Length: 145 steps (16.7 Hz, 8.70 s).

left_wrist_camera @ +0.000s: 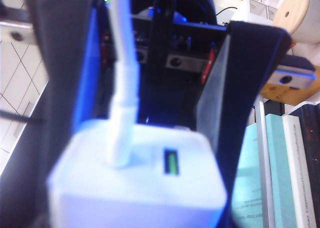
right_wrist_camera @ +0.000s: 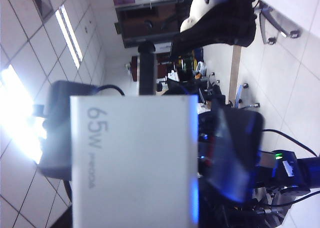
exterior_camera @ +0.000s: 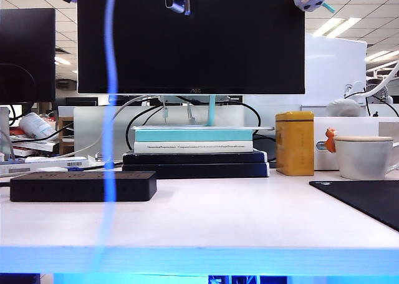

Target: Plug the white charger into the left socket.

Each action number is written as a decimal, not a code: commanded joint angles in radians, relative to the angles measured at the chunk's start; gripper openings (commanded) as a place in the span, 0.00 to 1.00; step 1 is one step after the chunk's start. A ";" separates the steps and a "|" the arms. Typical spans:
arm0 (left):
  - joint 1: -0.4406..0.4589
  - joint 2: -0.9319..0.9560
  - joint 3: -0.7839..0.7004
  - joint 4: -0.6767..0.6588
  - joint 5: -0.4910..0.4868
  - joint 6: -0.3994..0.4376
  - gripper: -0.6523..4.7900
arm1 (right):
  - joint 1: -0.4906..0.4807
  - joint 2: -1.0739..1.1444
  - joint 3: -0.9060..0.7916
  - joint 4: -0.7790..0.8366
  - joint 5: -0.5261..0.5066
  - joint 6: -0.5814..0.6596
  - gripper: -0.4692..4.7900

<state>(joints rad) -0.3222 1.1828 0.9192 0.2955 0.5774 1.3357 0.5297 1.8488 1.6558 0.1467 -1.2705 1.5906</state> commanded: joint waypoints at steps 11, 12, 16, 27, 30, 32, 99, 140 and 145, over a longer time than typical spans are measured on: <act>0.000 -0.003 0.004 0.092 0.013 -0.438 0.31 | -0.045 -0.009 0.007 0.309 -0.042 -0.117 1.00; 0.000 -0.003 0.004 0.104 0.013 -0.476 0.31 | -0.055 -0.009 0.007 0.309 -0.042 -0.140 1.00; 0.000 -0.003 0.004 0.148 0.011 -0.767 0.31 | -0.137 -0.009 0.007 0.339 -0.100 -0.246 1.00; 0.000 -0.003 0.004 0.160 0.278 -1.903 0.26 | -0.135 -0.005 0.007 0.830 -0.045 -0.487 1.00; 0.000 -0.003 0.004 0.233 0.371 -1.941 0.26 | -0.091 0.033 0.005 0.675 -0.034 -0.552 1.00; 0.000 -0.003 0.004 0.272 0.386 -1.964 0.26 | -0.076 0.046 0.005 0.641 -0.045 -0.576 1.00; 0.333 0.035 0.002 -0.317 0.091 -1.308 1.00 | -0.018 0.388 0.005 0.224 0.208 -1.597 0.47; 0.107 0.414 0.001 -0.155 -0.084 -1.141 1.00 | 0.015 0.448 -0.157 0.474 0.194 -1.539 0.47; 0.107 0.414 0.001 -0.135 -0.079 -1.154 1.00 | 0.016 0.455 -0.157 0.465 0.226 -1.548 0.47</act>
<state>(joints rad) -0.1909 1.6047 0.9134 0.0948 0.3920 0.1936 0.5259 2.2951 1.4937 0.6159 -1.0706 0.0547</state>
